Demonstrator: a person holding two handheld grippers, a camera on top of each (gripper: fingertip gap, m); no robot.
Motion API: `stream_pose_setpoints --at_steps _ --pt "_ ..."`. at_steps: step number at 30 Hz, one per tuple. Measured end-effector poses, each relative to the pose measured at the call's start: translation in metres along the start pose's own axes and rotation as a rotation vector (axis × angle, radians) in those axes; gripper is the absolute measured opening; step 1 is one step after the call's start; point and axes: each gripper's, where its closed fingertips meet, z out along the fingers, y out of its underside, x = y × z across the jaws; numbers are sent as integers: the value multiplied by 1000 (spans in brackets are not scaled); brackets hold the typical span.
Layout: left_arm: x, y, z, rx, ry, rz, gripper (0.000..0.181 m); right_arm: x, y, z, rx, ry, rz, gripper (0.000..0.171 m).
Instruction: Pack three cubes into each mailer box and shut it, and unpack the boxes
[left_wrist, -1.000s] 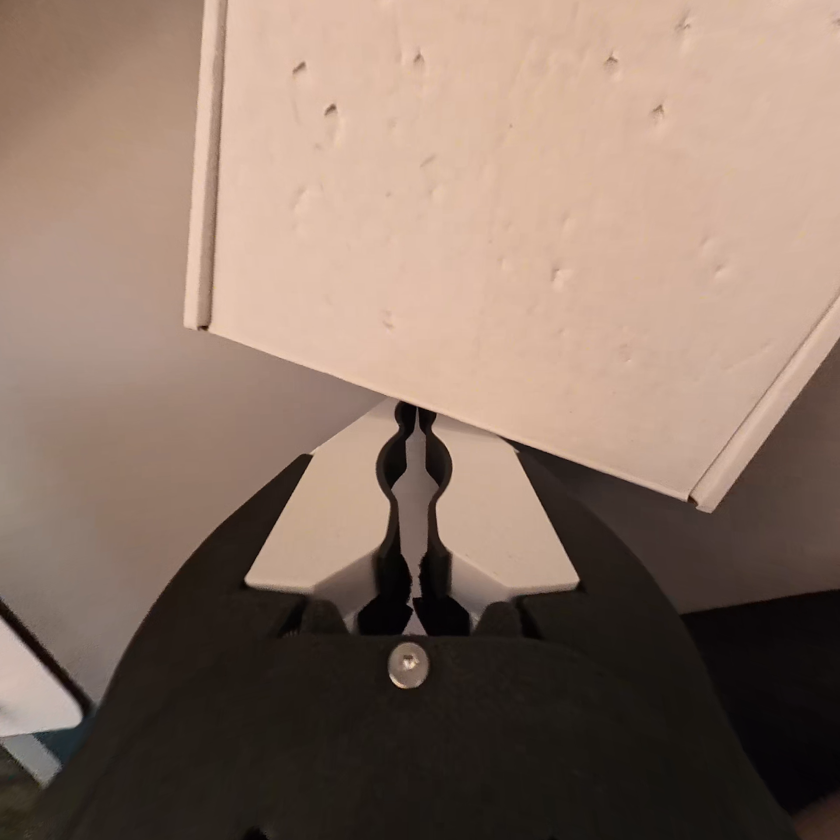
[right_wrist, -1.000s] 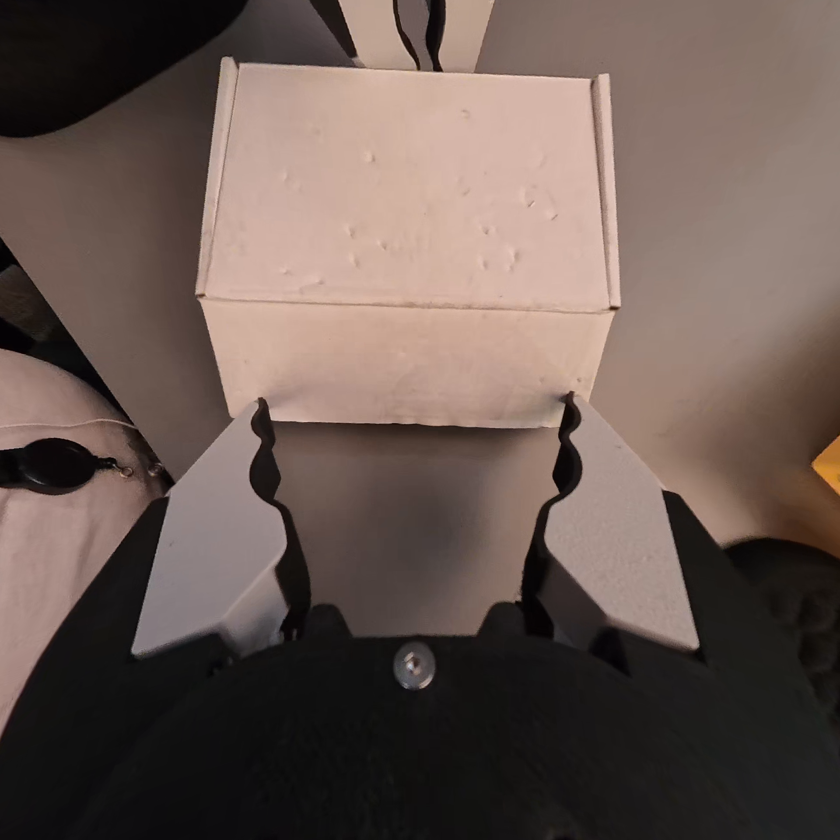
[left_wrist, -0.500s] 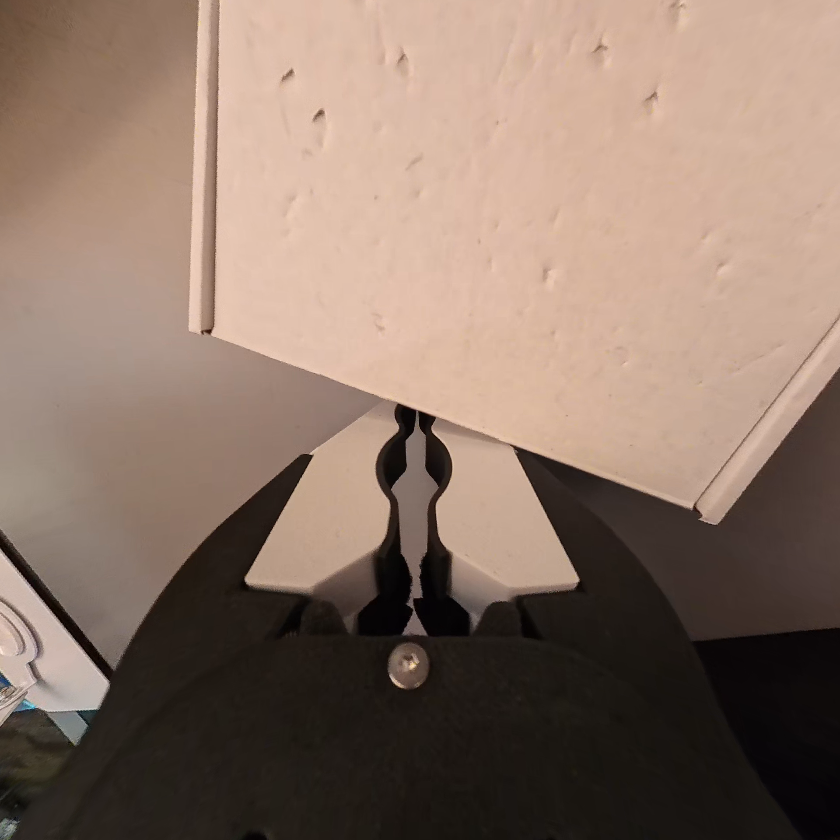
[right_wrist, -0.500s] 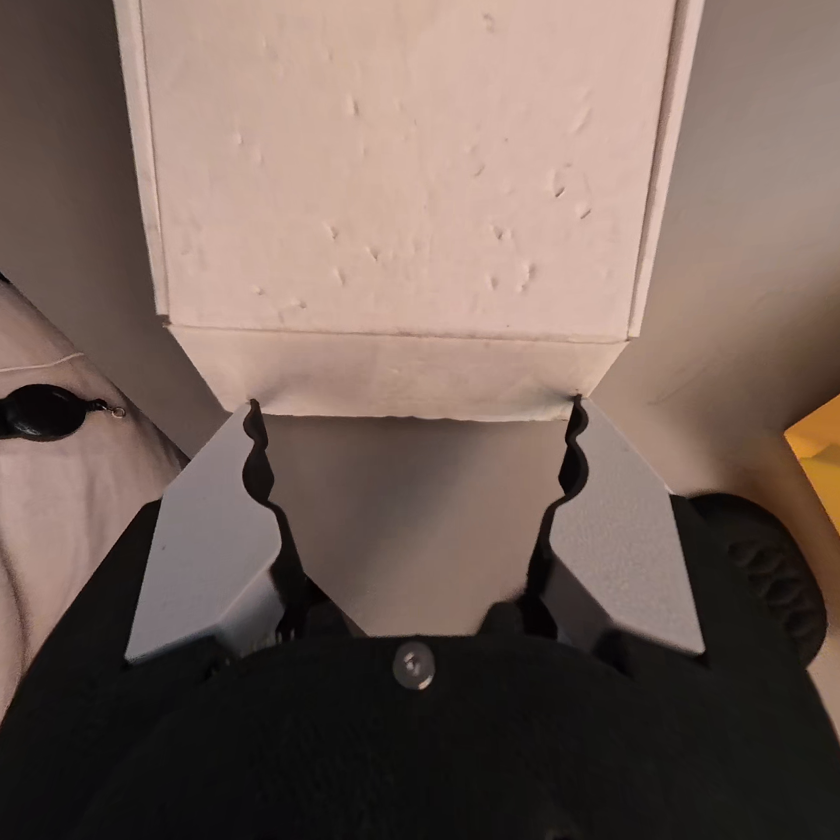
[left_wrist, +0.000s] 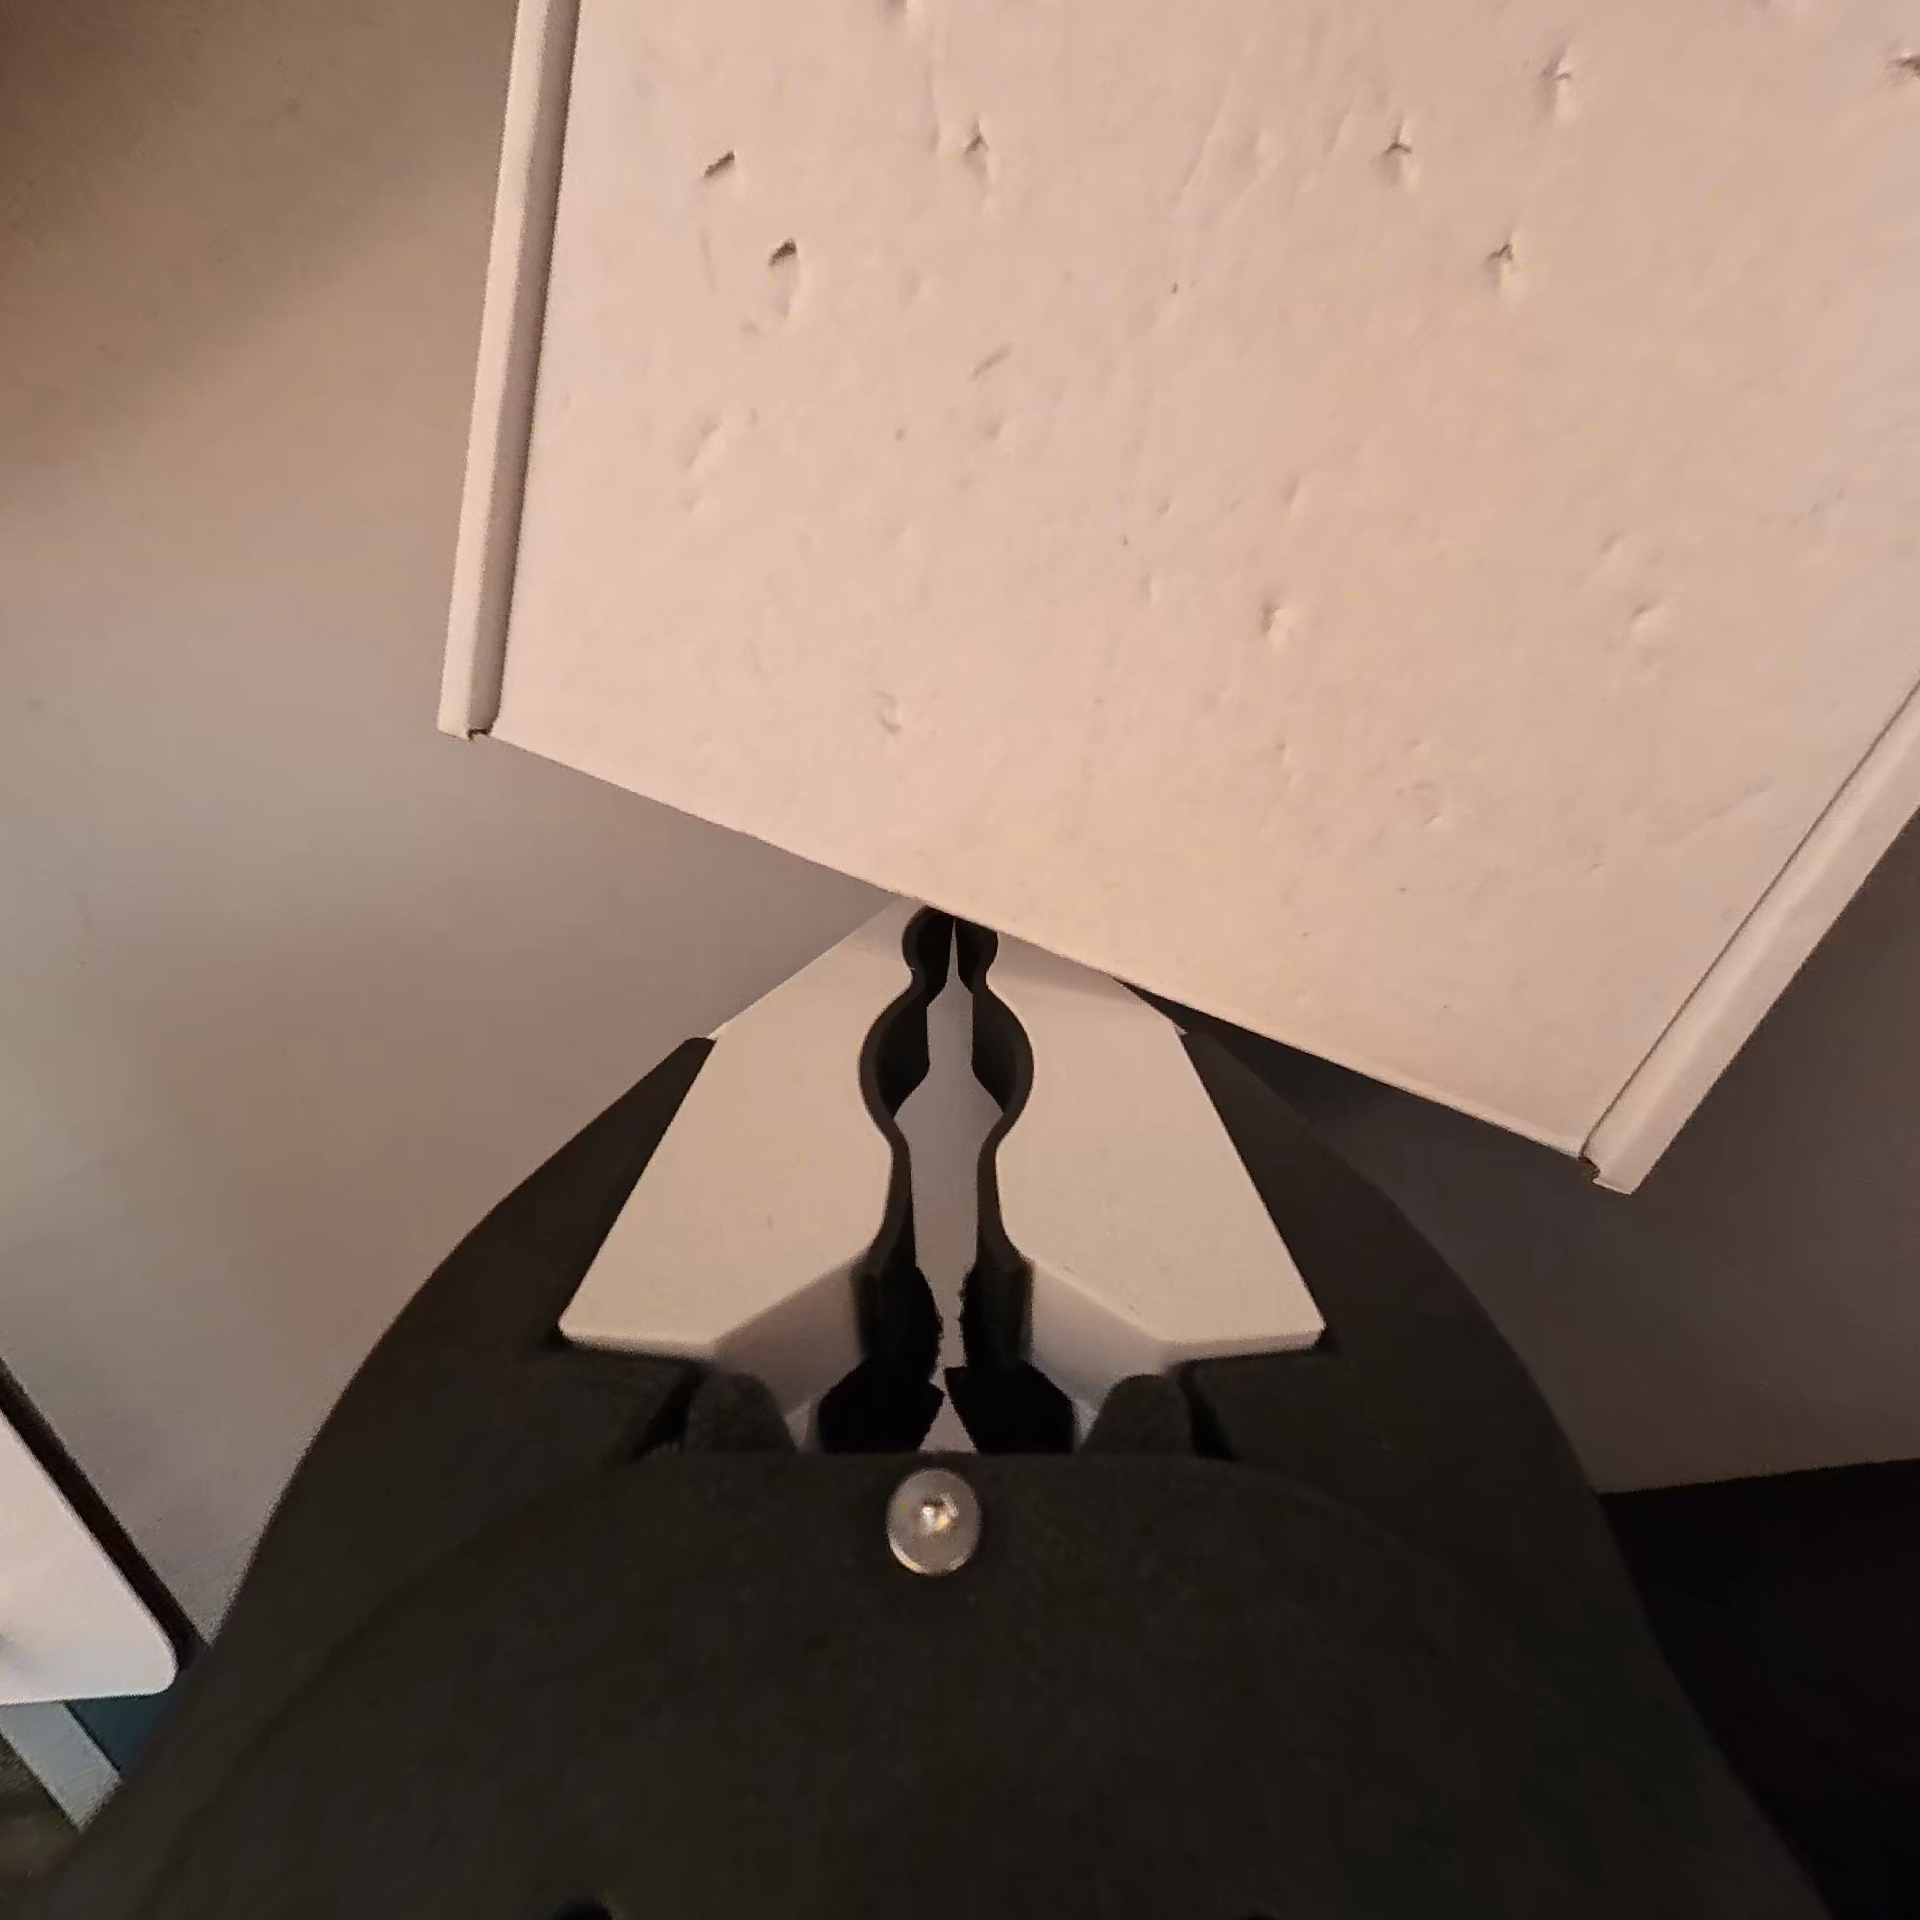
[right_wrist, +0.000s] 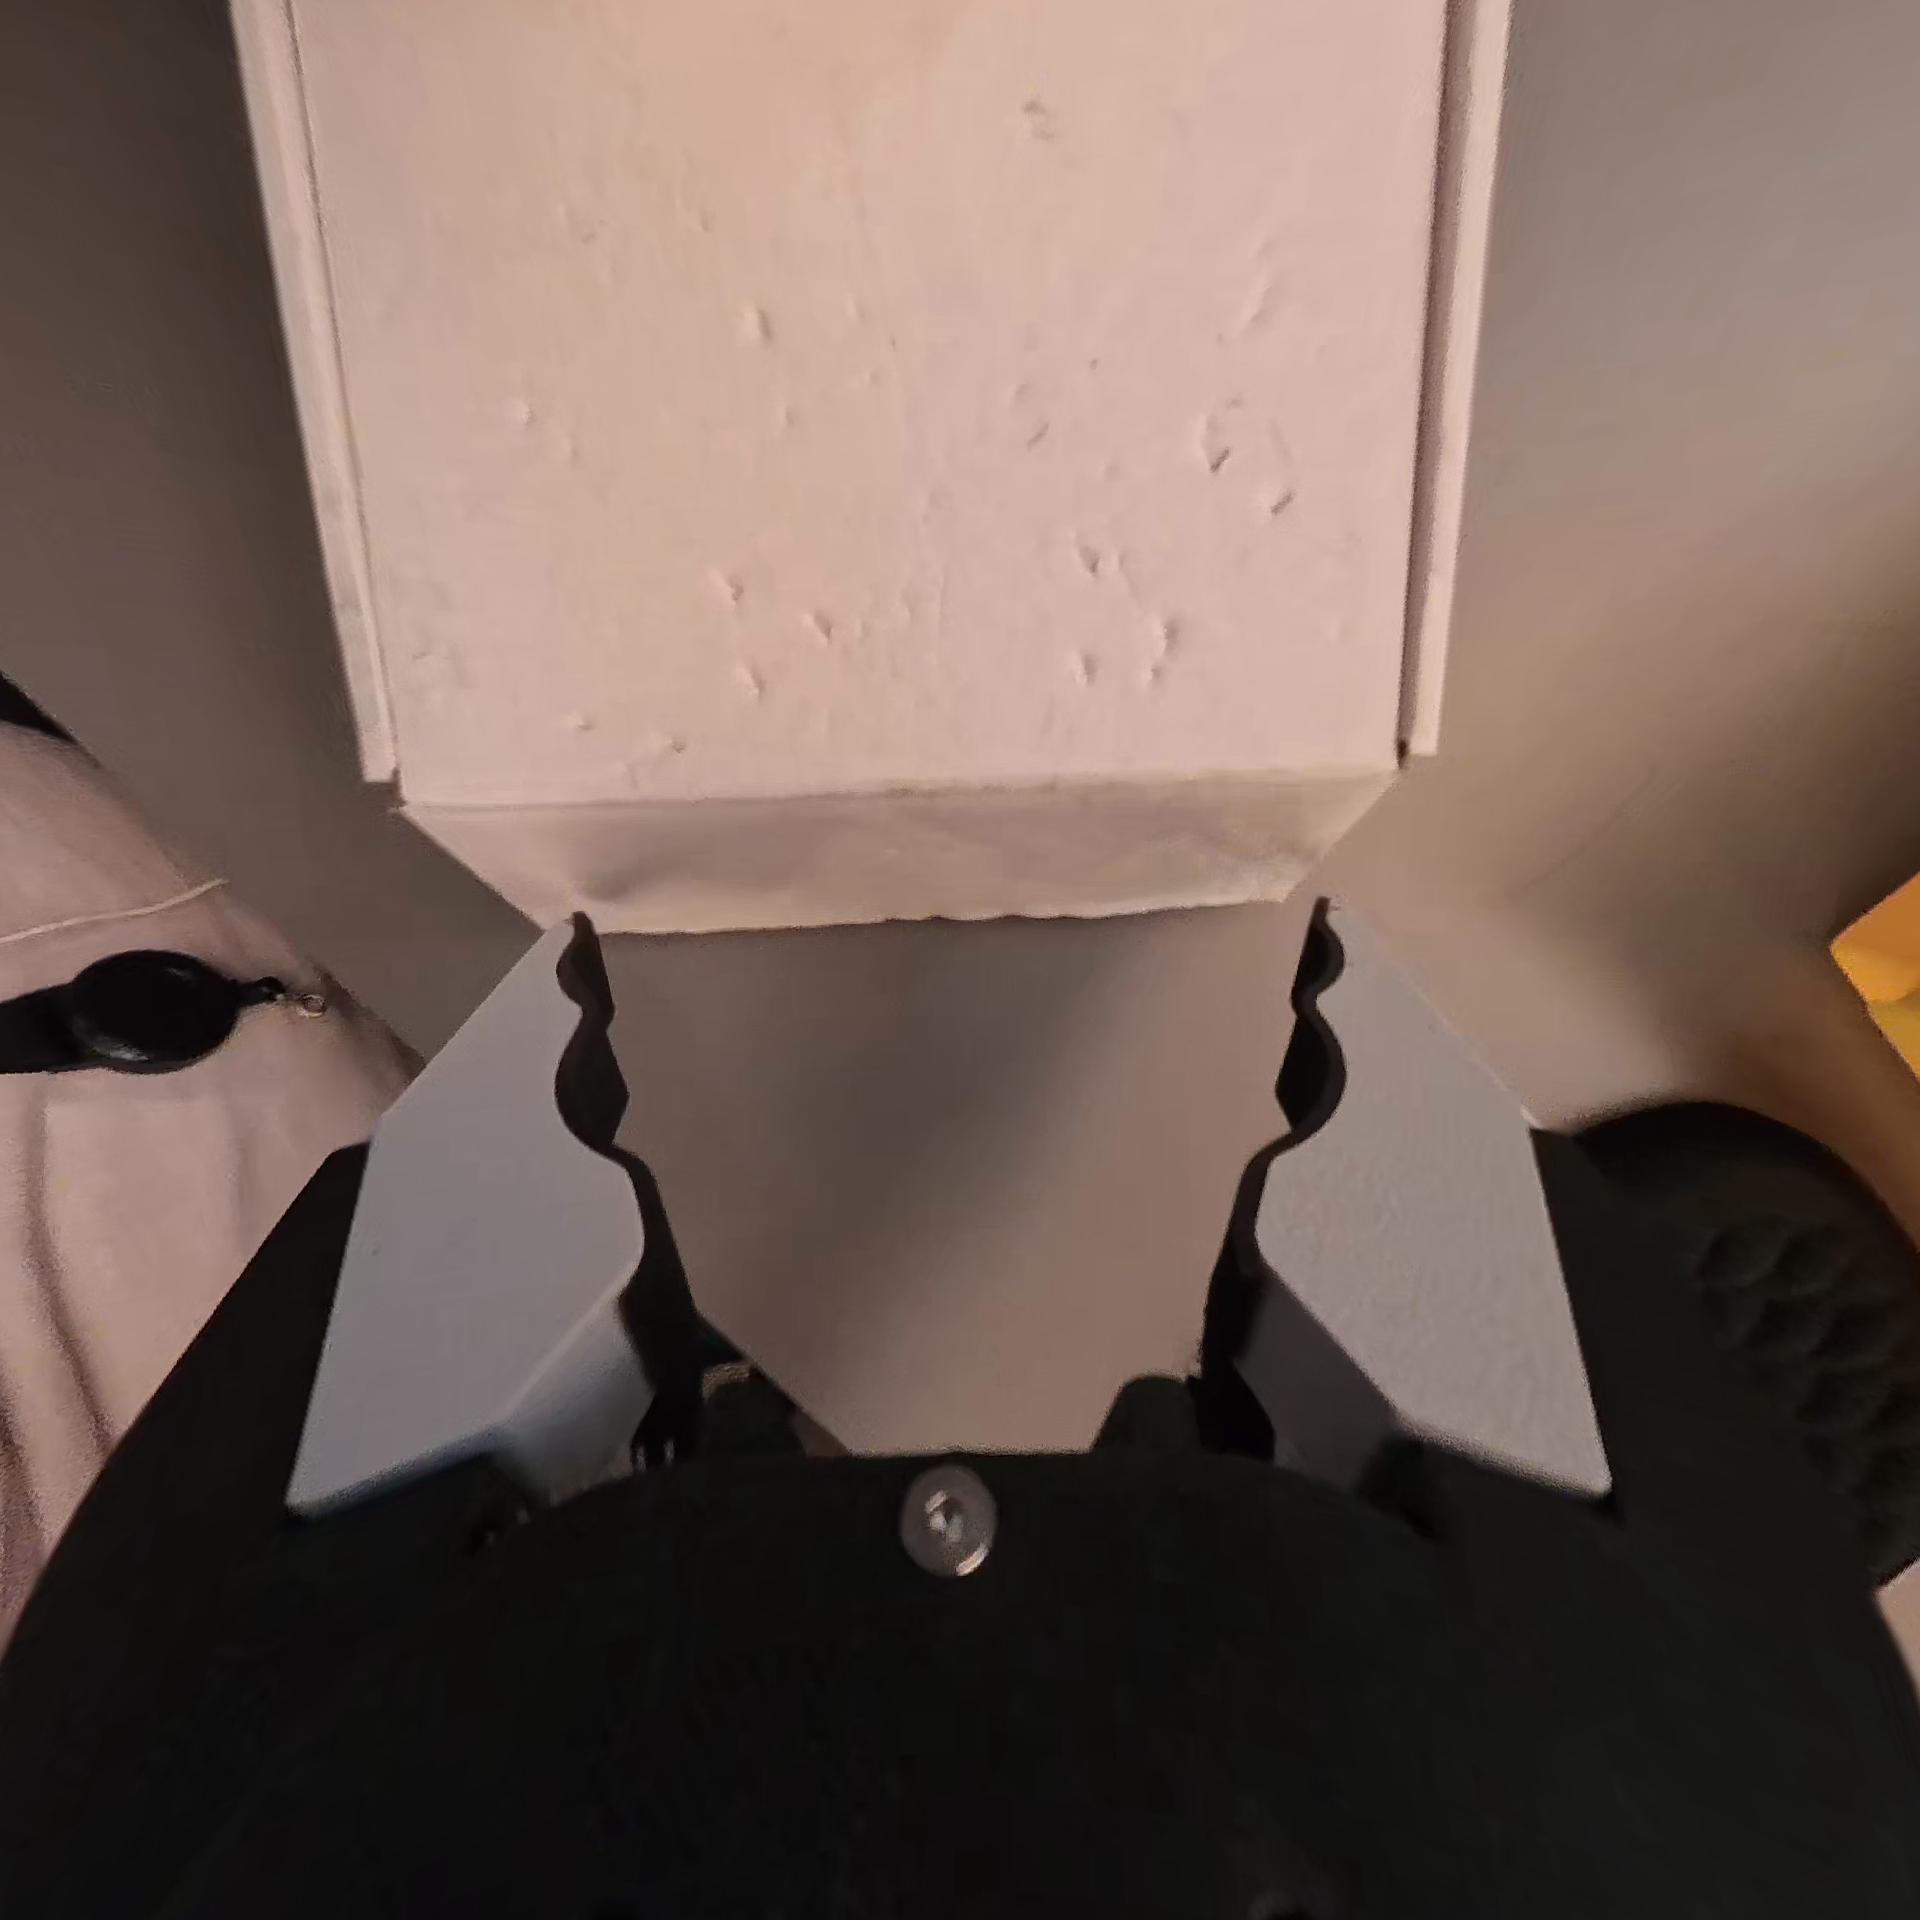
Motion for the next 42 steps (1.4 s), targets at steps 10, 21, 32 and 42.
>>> stream_pose_setpoints --at_steps 10,21,32,42 --pt "1 -3 1 15 3 2 0 -11 6 13 -63 -36 -48 127" --pt "1 -4 1 18 -16 32 0 -10 -3 21 -17 -30 -70 127" --pt "-7 1 1 26 -40 -3 0 -7 -12 25 50 -23 -44 127" --pt "-7 0 1 41 -45 -5 0 -7 -17 27 70 -19 -39 127"
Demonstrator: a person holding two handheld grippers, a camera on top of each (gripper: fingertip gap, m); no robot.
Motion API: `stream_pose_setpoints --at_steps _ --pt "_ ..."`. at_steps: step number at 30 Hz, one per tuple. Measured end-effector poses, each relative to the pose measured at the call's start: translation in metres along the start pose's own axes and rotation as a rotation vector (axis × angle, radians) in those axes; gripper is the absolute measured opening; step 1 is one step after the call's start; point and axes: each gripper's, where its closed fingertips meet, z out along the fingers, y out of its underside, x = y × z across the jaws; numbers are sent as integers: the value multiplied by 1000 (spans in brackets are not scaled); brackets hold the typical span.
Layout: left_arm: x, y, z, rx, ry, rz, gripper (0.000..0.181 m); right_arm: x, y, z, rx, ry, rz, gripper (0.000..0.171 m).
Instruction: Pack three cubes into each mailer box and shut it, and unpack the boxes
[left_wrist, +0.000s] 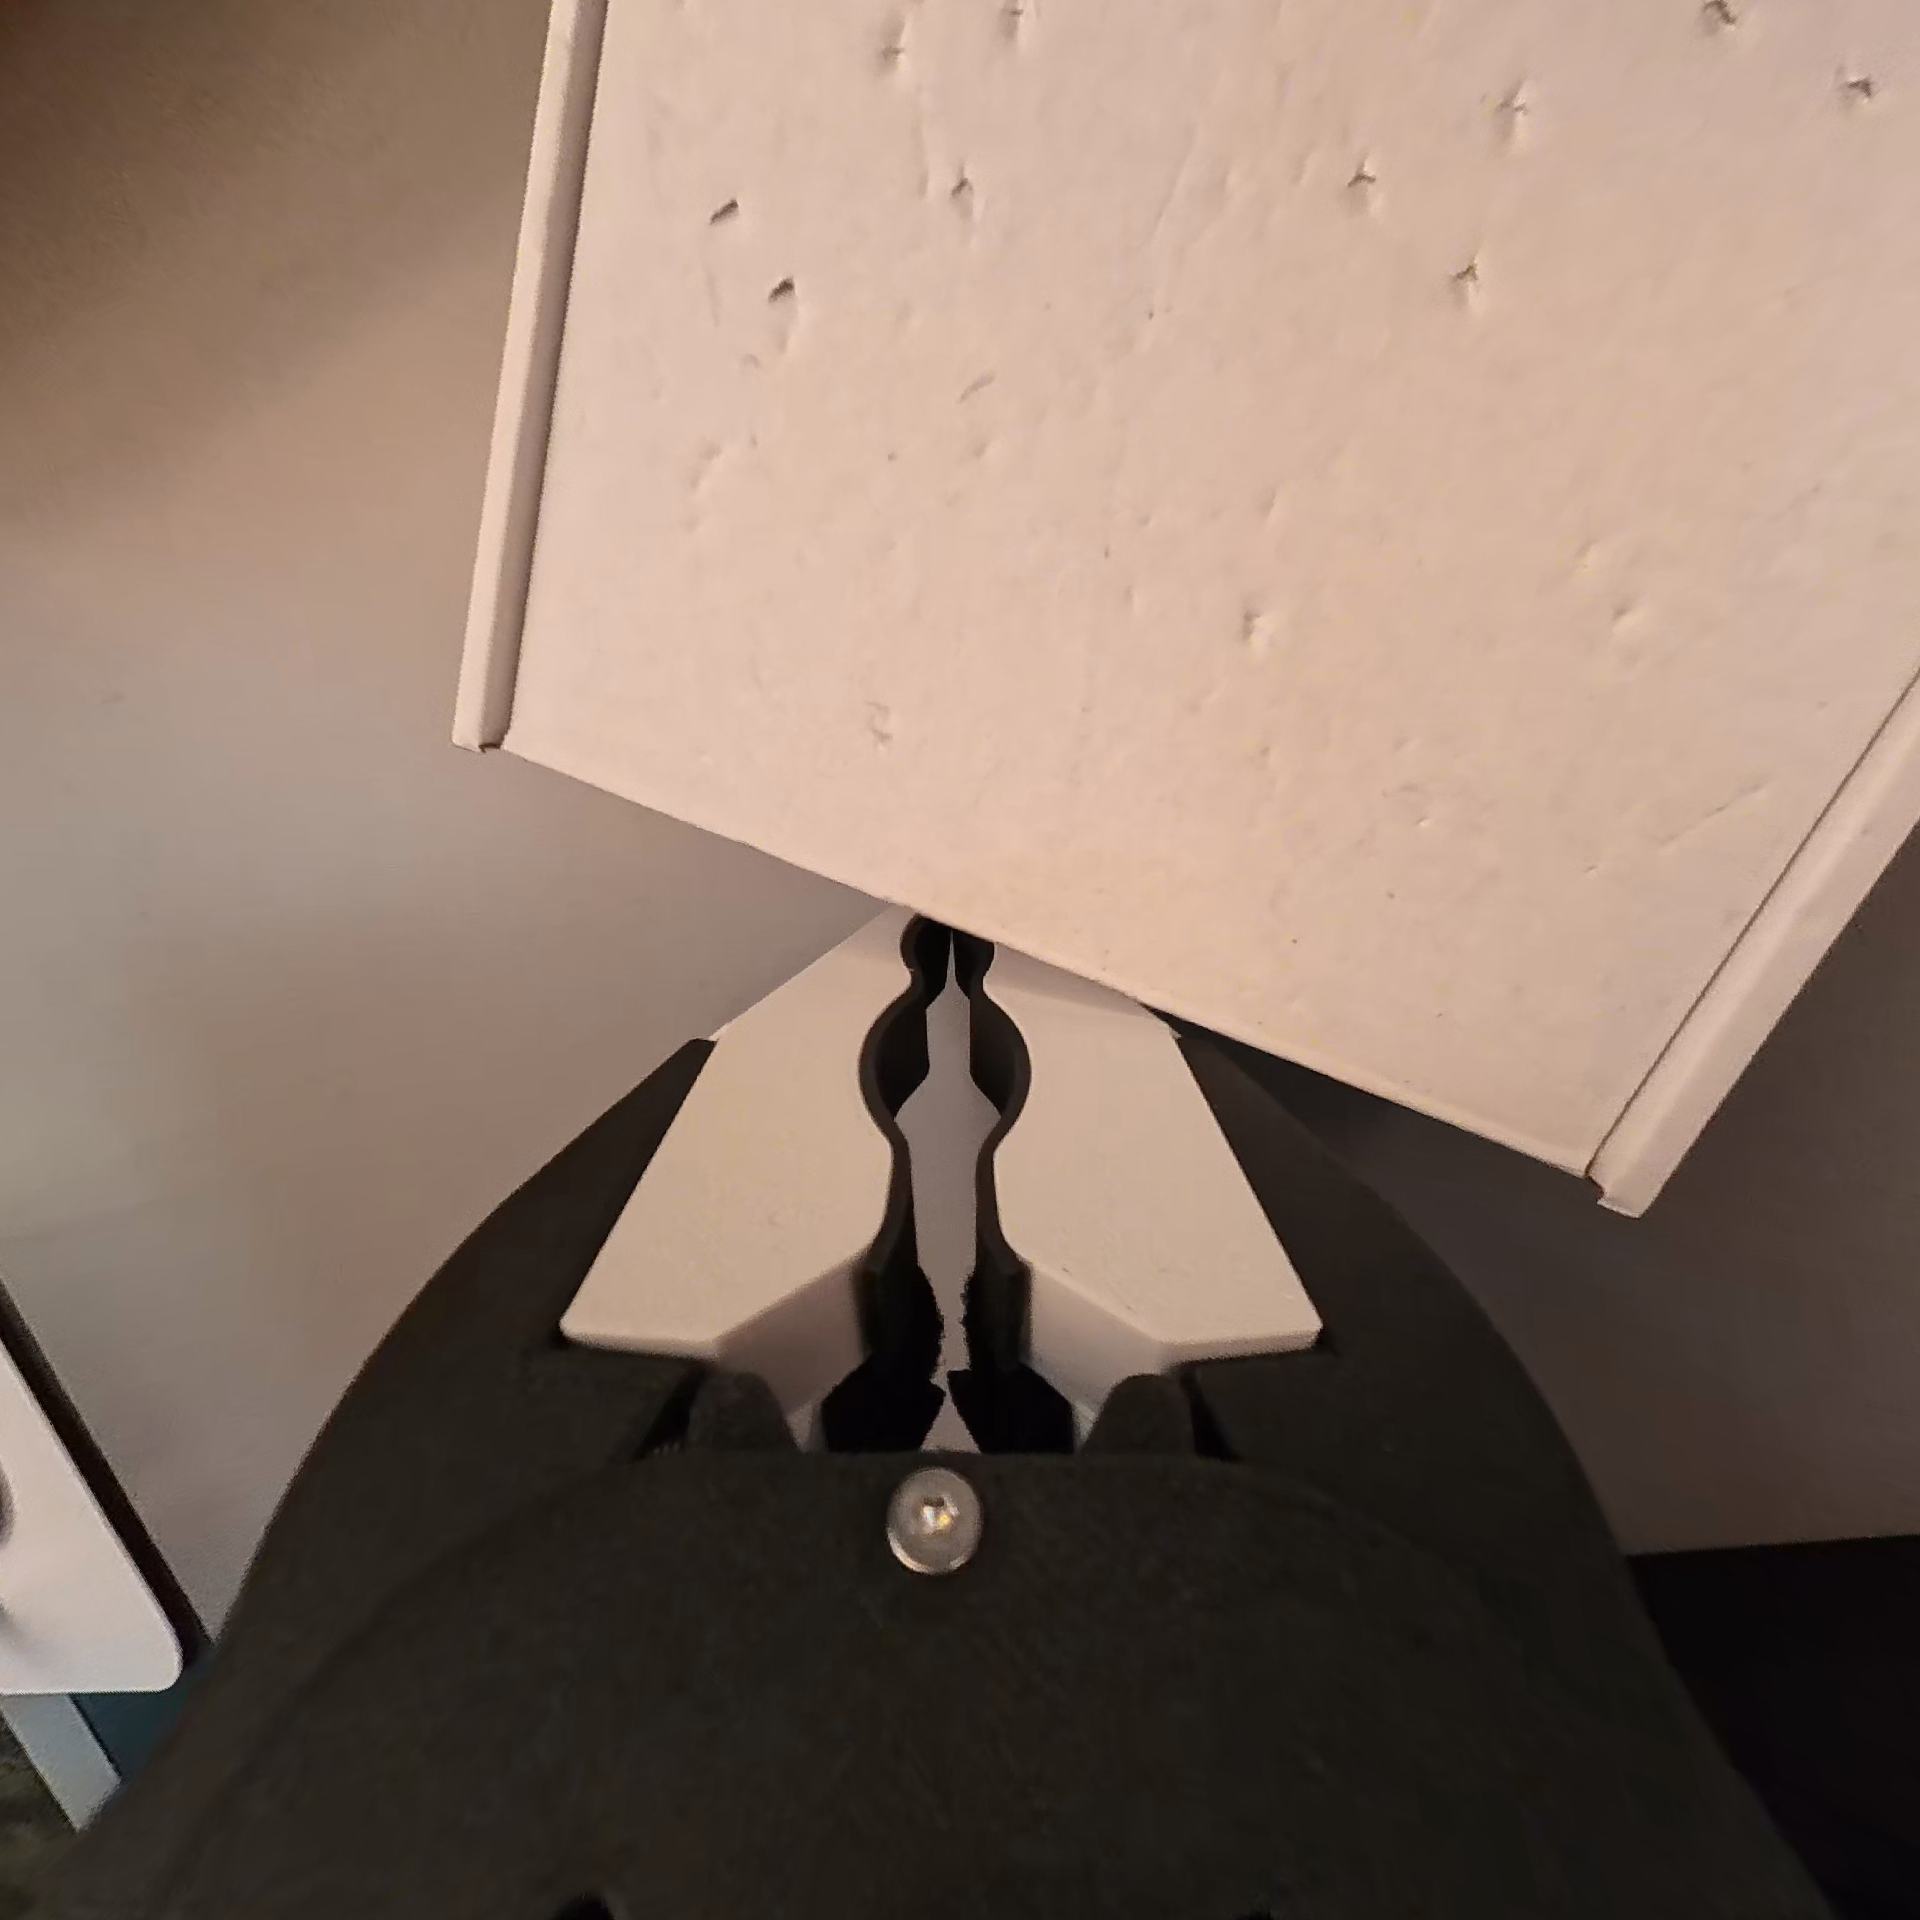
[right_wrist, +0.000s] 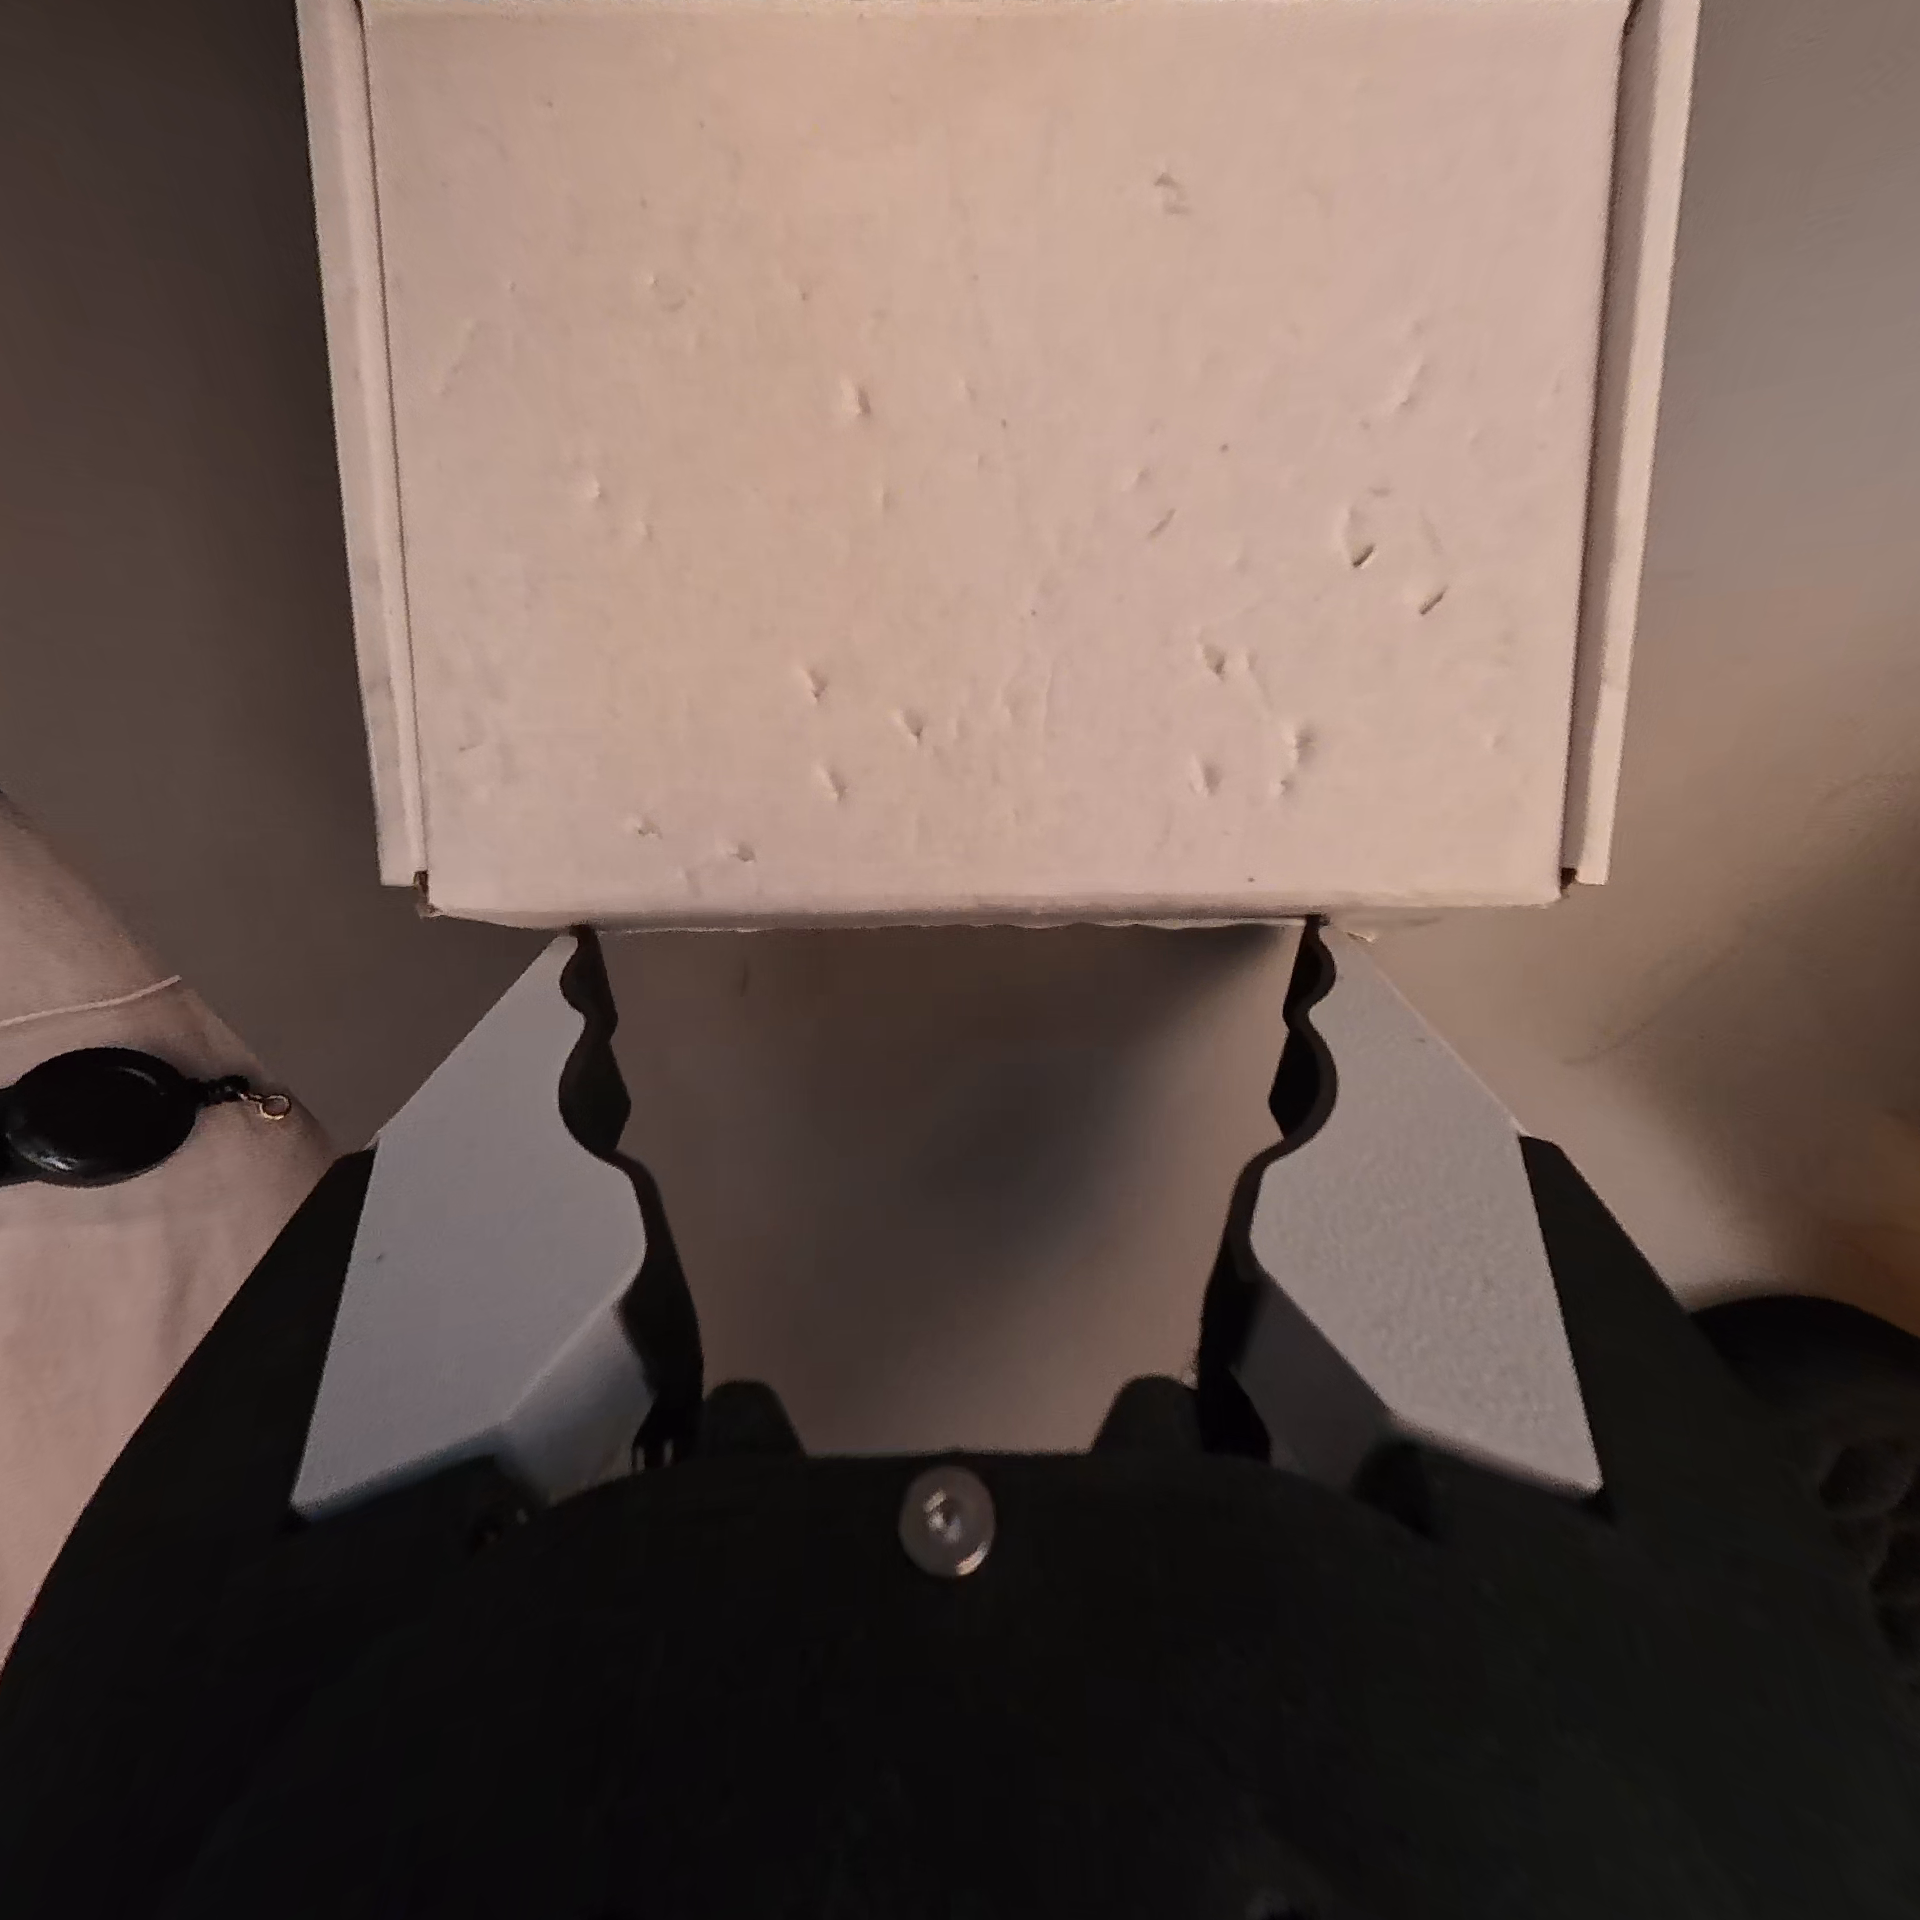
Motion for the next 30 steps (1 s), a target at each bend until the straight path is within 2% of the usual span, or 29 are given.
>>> stream_pose_setpoints --at_steps 8,11,30 --pt "-5 7 -1 -24 -26 -14 0 1 -3 2 -31 10 33 128" --pt "-5 7 -1 -25 -29 -12 0 5 -2 3 -16 46 40 144" --pt "-4 4 0 12 -23 -32 0 0 2 11 2 32 29 145"
